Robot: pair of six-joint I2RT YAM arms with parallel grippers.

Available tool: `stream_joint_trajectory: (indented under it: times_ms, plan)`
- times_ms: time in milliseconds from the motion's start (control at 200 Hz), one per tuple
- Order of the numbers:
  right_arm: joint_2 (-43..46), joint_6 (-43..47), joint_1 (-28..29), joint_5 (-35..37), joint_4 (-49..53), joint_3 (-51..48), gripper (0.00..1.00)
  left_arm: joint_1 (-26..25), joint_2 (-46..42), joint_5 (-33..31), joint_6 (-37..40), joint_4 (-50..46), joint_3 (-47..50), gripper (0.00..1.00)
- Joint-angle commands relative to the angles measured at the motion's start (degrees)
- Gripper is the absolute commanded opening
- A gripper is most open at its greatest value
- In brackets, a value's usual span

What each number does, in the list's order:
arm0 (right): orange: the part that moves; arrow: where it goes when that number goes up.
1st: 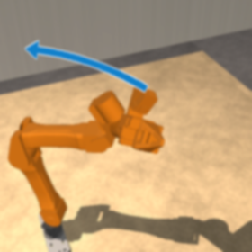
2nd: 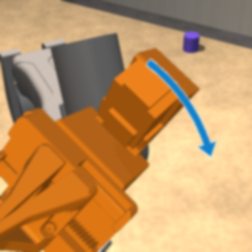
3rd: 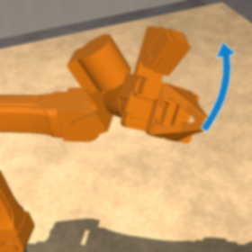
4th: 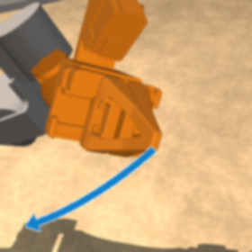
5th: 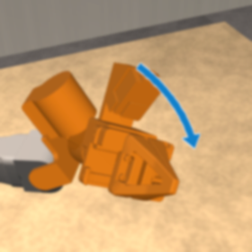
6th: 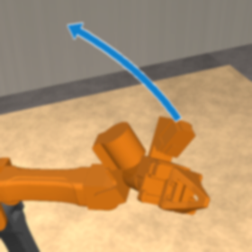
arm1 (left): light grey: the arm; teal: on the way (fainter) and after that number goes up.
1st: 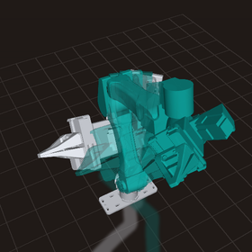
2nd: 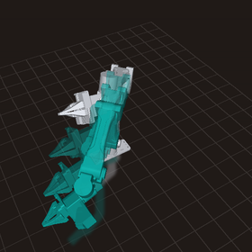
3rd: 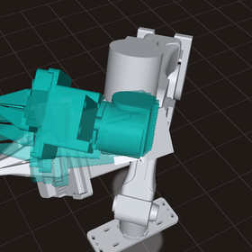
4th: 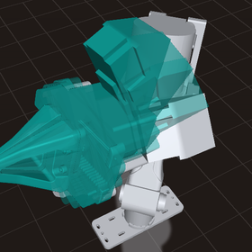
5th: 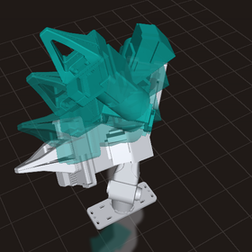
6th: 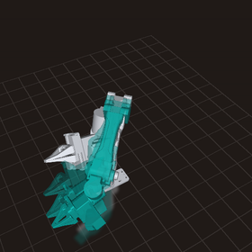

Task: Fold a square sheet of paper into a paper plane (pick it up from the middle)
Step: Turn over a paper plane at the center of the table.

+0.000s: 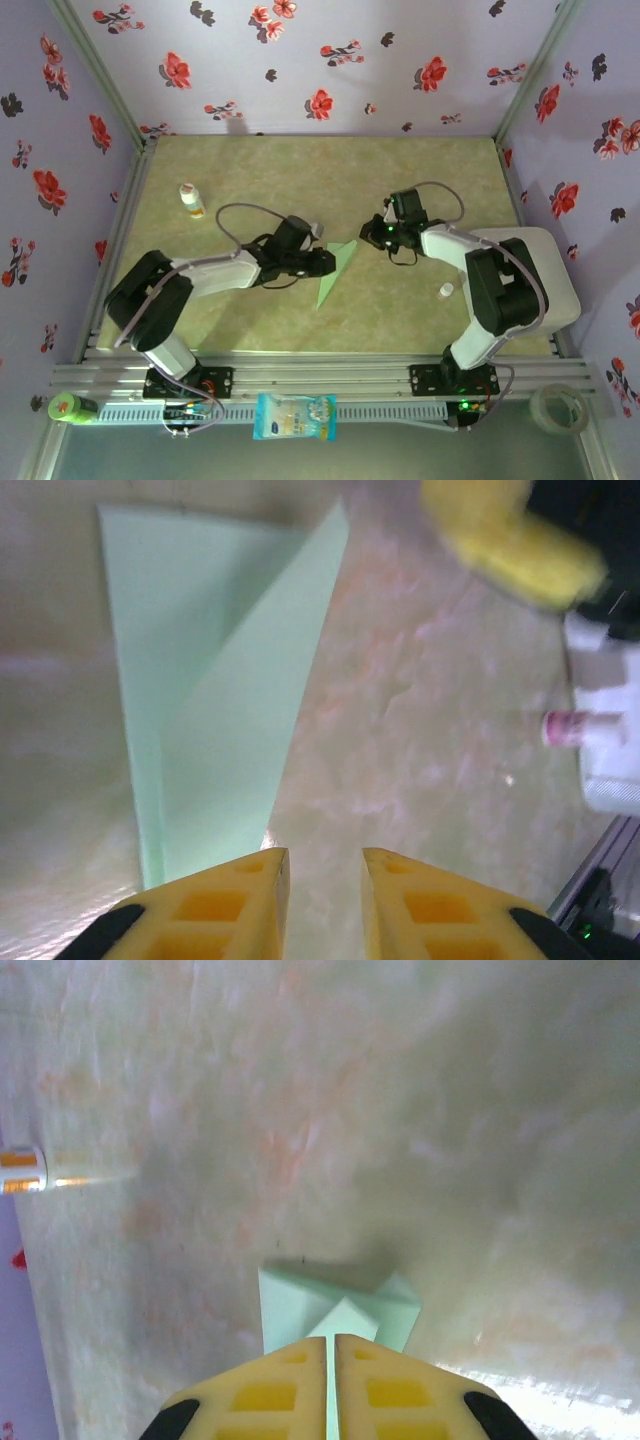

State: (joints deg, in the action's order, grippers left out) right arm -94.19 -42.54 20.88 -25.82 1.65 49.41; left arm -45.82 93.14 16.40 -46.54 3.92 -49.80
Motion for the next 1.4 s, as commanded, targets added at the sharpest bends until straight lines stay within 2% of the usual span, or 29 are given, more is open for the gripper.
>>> stream_joint_trajectory:
  times_ms: [0, 100, 310, 545, 810, 1105, 1395]
  plan:
    - [1.4, -1.5, 2.9, -0.8, 0.3, -2.9, 0.11, 3.7, -0.7, -1.5, 1.8, -5.2, 1.2, 0.25]
    - [1.9, -3.3, 4.7, -0.5, -1.8, -4.9, 0.13, 5.5, 1.6, 0.2, 3.3, -6.6, 0.8, 0.25]
    - [1.9, -6.5, 6.1, -0.5, -5.4, -7.7, 0.14, 5.7, 6.9, 5.6, 5.4, -5.5, -1.2, 0.27]
    - [1.5, -6.6, 6.4, -0.8, -5.6, -8.2, 0.15, 5.3, 10.8, 6.7, 7.1, -7.7, -3.2, 0.26]
    - [0.0, -7.2, 6.7, -1.2, -7.0, -8.8, 0.15, 3.9, 10.8, 10.0, 8.8, -6.1, -4.1, 0.28]
    - [-1.3, -7.7, 7.0, -1.3, -7.8, -9.9, 0.14, 3.5, 11.6, 10.7, 8.1, -4.4, -4.0, 0.31]
    - [-2.4, -8.3, 7.2, -1.7, -9.5, -10.7, 0.15, 3.4, 12.7, 14.1, 6.8, 0.0, -3.2, 0.3]
